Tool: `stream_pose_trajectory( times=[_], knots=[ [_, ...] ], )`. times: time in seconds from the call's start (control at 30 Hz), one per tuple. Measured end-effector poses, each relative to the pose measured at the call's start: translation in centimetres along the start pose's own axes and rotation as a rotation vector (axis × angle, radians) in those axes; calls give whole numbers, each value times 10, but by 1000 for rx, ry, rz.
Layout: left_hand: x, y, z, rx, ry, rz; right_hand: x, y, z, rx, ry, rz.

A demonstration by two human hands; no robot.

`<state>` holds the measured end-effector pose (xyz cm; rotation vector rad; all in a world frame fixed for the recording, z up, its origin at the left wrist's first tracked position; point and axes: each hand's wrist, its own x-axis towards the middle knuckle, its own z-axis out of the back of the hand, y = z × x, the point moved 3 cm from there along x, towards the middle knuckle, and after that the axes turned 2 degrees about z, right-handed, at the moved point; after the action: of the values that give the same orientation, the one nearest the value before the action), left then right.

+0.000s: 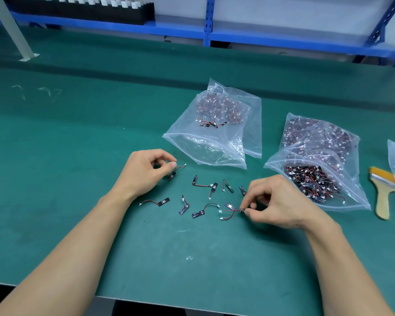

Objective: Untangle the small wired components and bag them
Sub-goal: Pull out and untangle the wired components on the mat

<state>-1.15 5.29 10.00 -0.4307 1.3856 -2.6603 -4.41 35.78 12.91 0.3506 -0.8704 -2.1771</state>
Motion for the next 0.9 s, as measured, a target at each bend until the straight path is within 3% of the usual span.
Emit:
stream_pose_trajectory(
  times=[0.43, 0.6, 0.9],
  knots=[
    [0, 1, -1, -11, -3, 28, -3, -16, 5, 60, -72, -25],
    [1, 2, 0, -13, -12, 36, 1, -22, 9, 135, -283, 8],
    [4, 7, 0, -28, -63, 78, 8, -42, 9, 249, -598, -148]
  ],
)
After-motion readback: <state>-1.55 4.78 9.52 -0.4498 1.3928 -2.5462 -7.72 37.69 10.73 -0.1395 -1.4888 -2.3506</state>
